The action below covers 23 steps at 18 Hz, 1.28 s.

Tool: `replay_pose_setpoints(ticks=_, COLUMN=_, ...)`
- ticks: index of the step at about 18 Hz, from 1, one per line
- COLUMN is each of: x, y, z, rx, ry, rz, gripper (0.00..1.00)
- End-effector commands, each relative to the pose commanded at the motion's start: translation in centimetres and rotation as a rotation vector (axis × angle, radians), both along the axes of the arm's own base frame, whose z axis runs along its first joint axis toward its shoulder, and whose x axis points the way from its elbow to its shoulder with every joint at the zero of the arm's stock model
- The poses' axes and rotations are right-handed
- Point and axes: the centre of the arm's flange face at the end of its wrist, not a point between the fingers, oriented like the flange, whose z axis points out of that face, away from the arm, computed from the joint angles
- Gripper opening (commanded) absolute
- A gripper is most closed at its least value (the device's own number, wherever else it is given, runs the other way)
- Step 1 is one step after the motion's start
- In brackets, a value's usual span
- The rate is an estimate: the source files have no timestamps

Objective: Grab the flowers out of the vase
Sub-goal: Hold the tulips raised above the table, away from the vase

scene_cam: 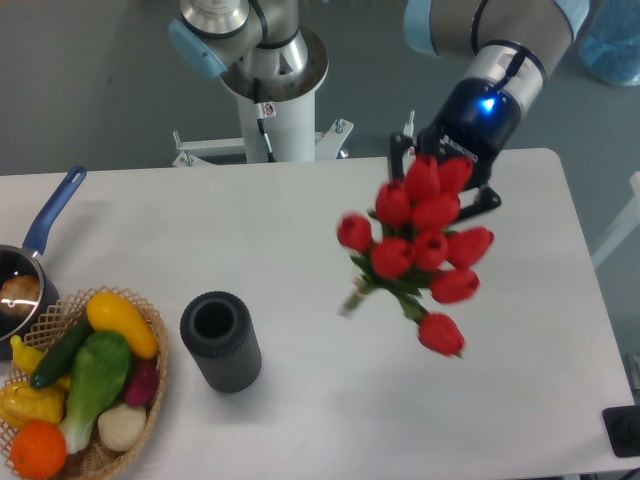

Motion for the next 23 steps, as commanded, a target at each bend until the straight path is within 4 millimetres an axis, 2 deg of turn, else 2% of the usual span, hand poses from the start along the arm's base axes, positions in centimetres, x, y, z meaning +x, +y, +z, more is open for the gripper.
replay_pose_setpoints(ticks=1, x=-0.1, y=-0.5, z=-1.2, rx=-0.017, ry=0.034, rz=-0.013, gripper=0.06)
replay_pose_setpoints(ticks=3, x=-0.3, y=-1.3, z=-3.2, rx=-0.028, ry=0.076, rz=-0.040, gripper=0.01)
replay_pose_setpoints(ticks=5, x=-0.8, y=-2.3, z=-4.0, rx=-0.053, ry=0.084, rz=-0.024, gripper=0.00)
replay_pose_setpoints(ticks=7, x=-1.4, y=-3.0, z=-4.3, rx=-0.139, ry=0.113, rz=0.012, gripper=0.00)
replay_pose_setpoints(ticks=10, x=-1.9, y=-3.2, z=-4.0, rx=-0.244, ry=0.112, rz=0.040, gripper=0.00)
replay_pose_setpoints(ticks=13, x=-2.1, y=-3.3, z=-2.3, rx=-0.357, ry=0.110, rz=0.056, gripper=0.00)
replay_pose_setpoints(ticks=15, x=-1.1, y=-2.7, z=-0.6, rx=-0.430, ry=0.173, rz=0.063, gripper=0.01)
replay_pose_setpoints(ticks=18, x=1.2, y=-0.1, z=-0.7, rx=-0.579, ry=0.274, rz=0.018, gripper=0.03)
replay_pose_setpoints(ticks=21, x=3.1, y=1.4, z=-0.9, rx=-0.713, ry=0.350, rz=0.001, gripper=0.03)
replay_pose_setpoints(ticks=23, x=3.2, y=1.5, z=-1.0, rx=-0.746, ry=0.359, rz=0.004, gripper=0.03)
